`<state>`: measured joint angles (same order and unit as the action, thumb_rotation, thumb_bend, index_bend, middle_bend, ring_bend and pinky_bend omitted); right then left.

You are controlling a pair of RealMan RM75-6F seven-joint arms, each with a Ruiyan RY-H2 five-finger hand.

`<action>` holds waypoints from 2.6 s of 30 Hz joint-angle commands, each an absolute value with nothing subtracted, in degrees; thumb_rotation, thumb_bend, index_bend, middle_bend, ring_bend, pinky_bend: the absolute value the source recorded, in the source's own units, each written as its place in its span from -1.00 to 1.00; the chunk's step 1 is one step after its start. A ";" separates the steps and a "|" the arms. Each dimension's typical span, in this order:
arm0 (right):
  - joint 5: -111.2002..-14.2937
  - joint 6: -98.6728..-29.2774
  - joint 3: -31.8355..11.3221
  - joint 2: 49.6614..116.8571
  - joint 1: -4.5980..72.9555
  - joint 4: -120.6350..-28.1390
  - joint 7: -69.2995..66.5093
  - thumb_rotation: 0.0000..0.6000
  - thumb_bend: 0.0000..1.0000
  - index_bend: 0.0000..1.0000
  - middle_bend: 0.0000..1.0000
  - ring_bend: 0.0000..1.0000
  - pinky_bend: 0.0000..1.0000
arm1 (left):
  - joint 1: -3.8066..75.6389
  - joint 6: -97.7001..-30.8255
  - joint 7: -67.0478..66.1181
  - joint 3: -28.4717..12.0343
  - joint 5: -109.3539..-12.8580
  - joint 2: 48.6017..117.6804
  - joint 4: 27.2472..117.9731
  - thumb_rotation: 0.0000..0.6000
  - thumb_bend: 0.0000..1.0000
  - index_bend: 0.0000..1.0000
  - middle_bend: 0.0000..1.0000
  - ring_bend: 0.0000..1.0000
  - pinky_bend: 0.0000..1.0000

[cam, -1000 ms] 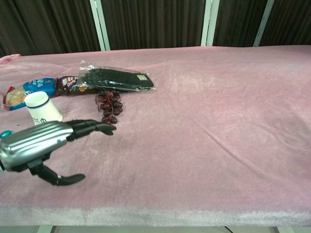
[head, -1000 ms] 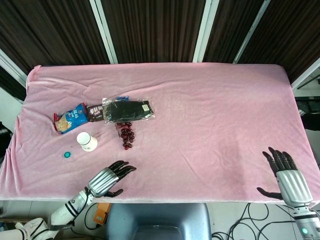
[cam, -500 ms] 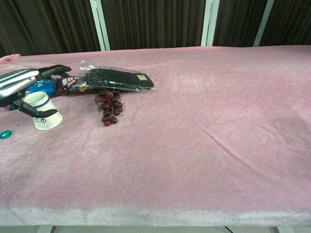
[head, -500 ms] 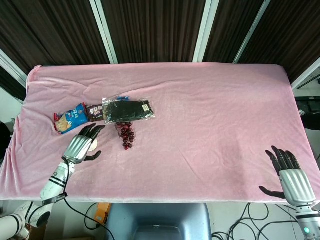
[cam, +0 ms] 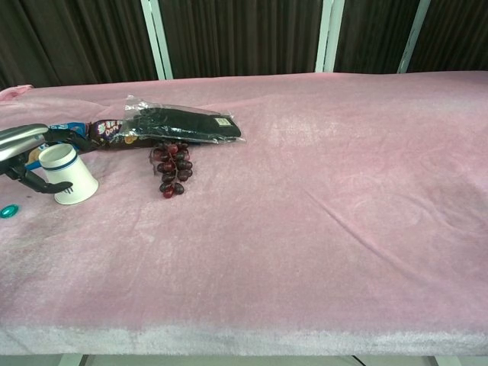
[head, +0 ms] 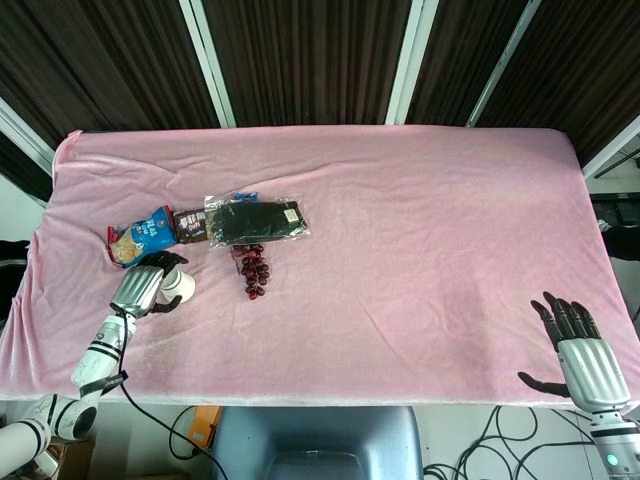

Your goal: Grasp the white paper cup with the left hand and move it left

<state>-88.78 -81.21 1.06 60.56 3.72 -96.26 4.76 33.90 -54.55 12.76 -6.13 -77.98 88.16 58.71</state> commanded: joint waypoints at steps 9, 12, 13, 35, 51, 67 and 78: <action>-88.92 -81.22 1.13 60.49 3.67 -96.28 4.71 1.00 -0.57 -1.00 -1.00 -1.00 -1.00 | 33.84 -53.79 14.12 -6.00 -77.88 87.89 58.12 1.00 -0.33 -0.32 -0.34 -0.49 -0.30; -89.01 -81.11 1.19 60.54 3.70 -96.31 4.90 1.00 -0.57 -1.00 -1.00 -1.00 -1.00 | 33.65 -54.29 14.30 -6.01 -78.05 87.59 58.24 1.00 -0.33 -0.32 -0.34 -0.49 -0.29; -89.03 -81.09 1.20 60.57 3.71 -96.34 4.99 1.00 -0.57 -1.00 -1.00 -1.00 -1.00 | 33.53 -54.65 14.31 -6.03 -78.14 87.44 58.40 1.00 -0.33 -0.32 -0.34 -0.49 -0.28; -88.40 -80.09 1.10 62.01 4.09 -96.80 8.54 1.00 -0.57 -1.00 -1.00 -1.00 -1.00 | 26.03 -62.21 10.39 -3.22 -78.53 80.56 64.05 1.00 -0.33 -0.40 -0.37 -0.51 -0.37; -88.38 -80.81 1.04 61.64 3.75 -97.01 8.25 1.00 -0.57 -1.00 -1.00 -1.00 -1.00 | 25.67 -59.47 11.75 -2.71 -78.42 81.90 61.45 1.00 -0.34 -0.69 -0.61 -0.73 -0.48; -88.11 -80.71 0.97 61.70 3.75 -96.93 8.40 1.00 -0.57 -1.00 -1.00 -1.00 -1.00 | 15.24 -80.00 8.60 -0.07 -85.16 72.73 77.23 1.00 -0.37 -1.00 -1.00 -1.00 -0.90; -89.70 -80.75 1.88 62.25 3.64 -97.05 9.72 1.00 -0.57 -1.00 -1.00 -1.00 -1.00 | 7.16 -94.33 5.65 4.36 -94.92 76.19 73.73 1.00 -0.36 -1.00 -1.00 -1.00 -0.93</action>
